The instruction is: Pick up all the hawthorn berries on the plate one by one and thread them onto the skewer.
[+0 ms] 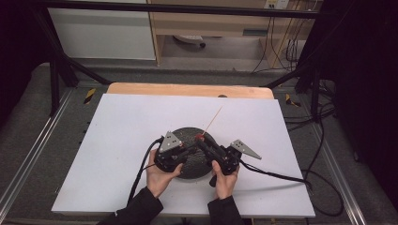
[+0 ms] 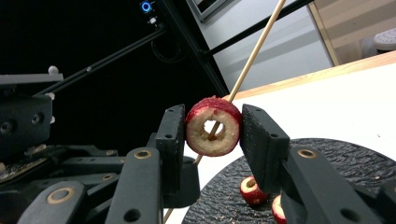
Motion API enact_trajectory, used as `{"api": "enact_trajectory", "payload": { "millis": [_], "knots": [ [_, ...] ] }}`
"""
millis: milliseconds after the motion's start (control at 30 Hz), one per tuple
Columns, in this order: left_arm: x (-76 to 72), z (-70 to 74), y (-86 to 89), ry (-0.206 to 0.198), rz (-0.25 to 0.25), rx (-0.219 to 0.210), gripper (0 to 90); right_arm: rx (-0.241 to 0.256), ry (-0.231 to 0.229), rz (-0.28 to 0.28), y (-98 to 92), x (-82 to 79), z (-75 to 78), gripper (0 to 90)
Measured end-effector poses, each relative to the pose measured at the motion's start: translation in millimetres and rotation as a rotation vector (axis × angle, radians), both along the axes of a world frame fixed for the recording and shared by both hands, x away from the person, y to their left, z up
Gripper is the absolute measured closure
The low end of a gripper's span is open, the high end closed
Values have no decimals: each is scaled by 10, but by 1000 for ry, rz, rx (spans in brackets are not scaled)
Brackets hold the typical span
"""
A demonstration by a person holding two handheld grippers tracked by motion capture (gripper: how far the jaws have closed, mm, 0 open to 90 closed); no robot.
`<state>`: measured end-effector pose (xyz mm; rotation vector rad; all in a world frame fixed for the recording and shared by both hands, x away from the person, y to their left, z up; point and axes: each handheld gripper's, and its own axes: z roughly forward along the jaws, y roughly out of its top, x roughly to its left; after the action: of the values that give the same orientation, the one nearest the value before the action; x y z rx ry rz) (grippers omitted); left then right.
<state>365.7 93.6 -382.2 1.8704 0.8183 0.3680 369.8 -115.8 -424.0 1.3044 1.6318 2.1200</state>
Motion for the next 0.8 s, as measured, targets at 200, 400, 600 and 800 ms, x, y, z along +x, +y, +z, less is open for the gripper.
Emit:
{"api": "enact_trajectory", "payload": {
  "millis": [200, 400, 600, 800],
  "knots": [
    [-11, 5, 15, -5, -7, 6, 883, 0, 7, 14, -8, -3, 16, 596],
    [-27, -23, 100, -8, -9, 25, 883, -35, -5, 13, -64, -3, 82, 473],
    [-44, -77, 271, 0, -10, 56, 883, -135, 11, 25, -130, 28, 131, 325],
    [-87, -139, 516, 13, -13, 91, 883, -295, 58, 54, -182, 86, 115, 159]
  ]
}}
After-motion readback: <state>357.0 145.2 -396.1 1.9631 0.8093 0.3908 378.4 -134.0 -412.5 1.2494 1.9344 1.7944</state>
